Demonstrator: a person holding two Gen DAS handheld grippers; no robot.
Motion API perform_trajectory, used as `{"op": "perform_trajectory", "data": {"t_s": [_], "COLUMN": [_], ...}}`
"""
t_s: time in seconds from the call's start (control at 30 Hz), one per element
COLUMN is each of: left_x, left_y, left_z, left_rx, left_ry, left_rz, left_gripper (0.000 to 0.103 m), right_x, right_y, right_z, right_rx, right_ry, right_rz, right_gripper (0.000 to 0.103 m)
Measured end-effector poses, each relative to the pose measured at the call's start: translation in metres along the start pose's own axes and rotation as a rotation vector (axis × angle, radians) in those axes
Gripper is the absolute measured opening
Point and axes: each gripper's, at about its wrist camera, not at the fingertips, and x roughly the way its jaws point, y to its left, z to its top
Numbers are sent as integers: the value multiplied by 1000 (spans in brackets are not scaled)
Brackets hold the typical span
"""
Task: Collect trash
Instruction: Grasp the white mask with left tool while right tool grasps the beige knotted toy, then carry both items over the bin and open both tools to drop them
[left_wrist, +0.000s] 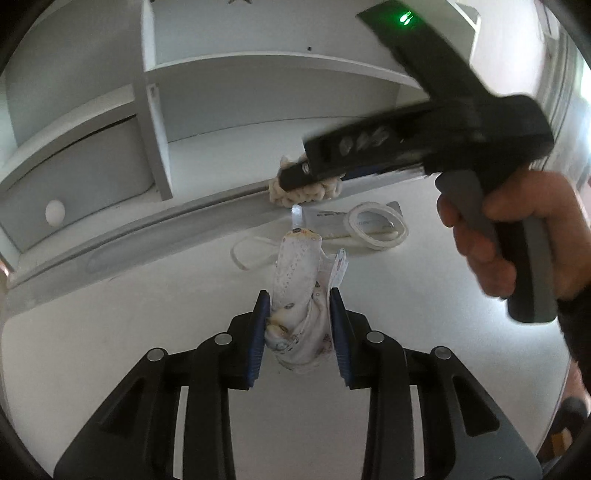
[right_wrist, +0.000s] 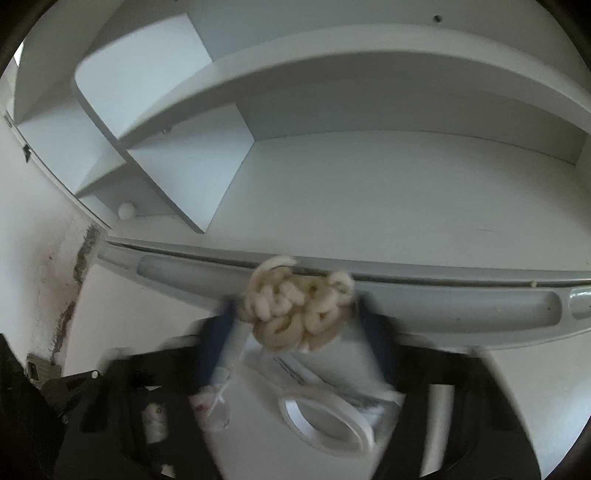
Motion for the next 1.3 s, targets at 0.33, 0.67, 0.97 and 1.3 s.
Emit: {"op": "perform_trajectory", "data": {"t_s": [0.33,0.67,0.97,1.3], "left_x": [-22,-43,-19,37], "left_y": [-5,-145,-377,-526], "left_z": [-7,15,-4,-43], "left_rx": [4,158,382,567], "left_ry": [-40,-68,-10,91], "left_rz": [-23,-188,-507,-588], "left_gripper": [31,31,32,31], "right_x": [-126,-305,-385,-389], "right_y": [-29,-161,-264,-351], "right_z": [-57,-262,-429,-550], "right_rx": [77,360,680,934], "right_ry": [-184,-379,-451,-401], "right_rz": [-72,-367,-540,-598], "right_gripper": [29,29,29,29]}}
